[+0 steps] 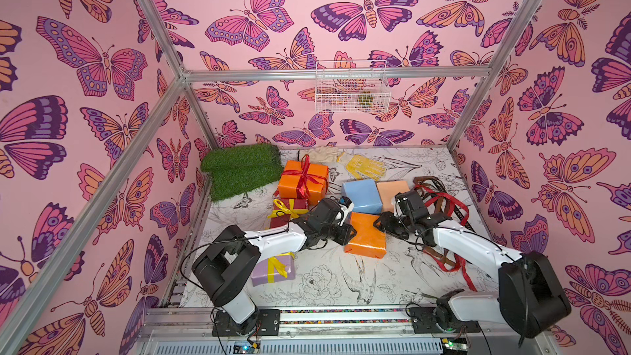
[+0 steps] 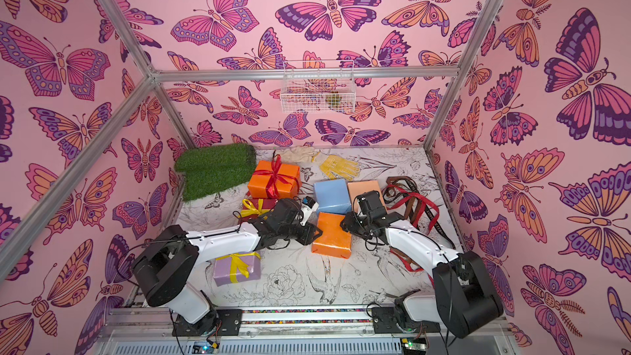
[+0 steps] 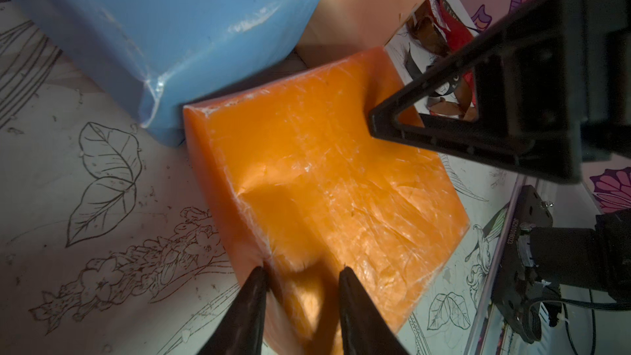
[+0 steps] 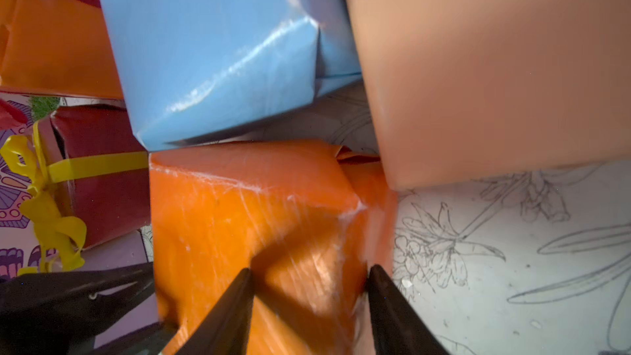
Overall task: Untie the ribbon bows on the gift boxes
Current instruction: Adjust the gift box at the center of the board.
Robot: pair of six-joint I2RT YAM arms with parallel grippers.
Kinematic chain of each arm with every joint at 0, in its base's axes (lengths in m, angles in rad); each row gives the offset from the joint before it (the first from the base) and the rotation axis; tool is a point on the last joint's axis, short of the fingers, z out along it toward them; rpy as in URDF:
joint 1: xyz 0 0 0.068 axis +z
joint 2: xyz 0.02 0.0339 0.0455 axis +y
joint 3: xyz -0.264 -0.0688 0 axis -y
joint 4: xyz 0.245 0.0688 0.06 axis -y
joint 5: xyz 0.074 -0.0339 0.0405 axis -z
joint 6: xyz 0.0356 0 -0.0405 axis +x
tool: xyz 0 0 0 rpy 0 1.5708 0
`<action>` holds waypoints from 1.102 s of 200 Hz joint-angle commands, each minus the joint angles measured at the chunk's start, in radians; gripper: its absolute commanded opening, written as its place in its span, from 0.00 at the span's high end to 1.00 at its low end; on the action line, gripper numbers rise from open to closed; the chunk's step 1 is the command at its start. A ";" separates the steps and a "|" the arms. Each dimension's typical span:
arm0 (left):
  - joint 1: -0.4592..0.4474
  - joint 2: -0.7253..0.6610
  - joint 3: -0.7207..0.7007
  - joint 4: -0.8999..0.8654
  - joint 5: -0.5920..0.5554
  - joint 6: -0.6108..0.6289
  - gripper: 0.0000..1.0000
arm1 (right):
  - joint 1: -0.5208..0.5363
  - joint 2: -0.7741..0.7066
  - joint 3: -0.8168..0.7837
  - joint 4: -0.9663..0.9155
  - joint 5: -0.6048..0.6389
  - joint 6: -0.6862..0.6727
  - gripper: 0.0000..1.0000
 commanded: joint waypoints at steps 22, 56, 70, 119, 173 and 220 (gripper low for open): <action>-0.017 0.026 0.011 0.070 -0.012 -0.025 0.62 | -0.003 0.099 0.140 -0.001 -0.074 -0.095 0.46; -0.018 0.071 0.025 0.100 -0.019 -0.033 0.62 | -0.041 0.149 0.185 -0.012 -0.062 -0.127 0.46; -0.016 0.094 0.033 0.117 -0.021 -0.040 0.62 | -0.054 0.167 0.207 -0.025 -0.057 -0.152 0.46; -0.016 0.135 0.071 0.129 -0.049 -0.043 0.61 | -0.067 0.262 0.316 -0.093 -0.042 -0.231 0.46; -0.015 0.037 0.047 0.011 -0.088 -0.026 0.52 | -0.070 0.137 0.383 -0.262 0.139 -0.331 0.31; 0.004 -0.140 0.071 -0.209 -0.173 0.009 0.25 | -0.068 0.050 0.438 -0.369 0.168 -0.418 0.25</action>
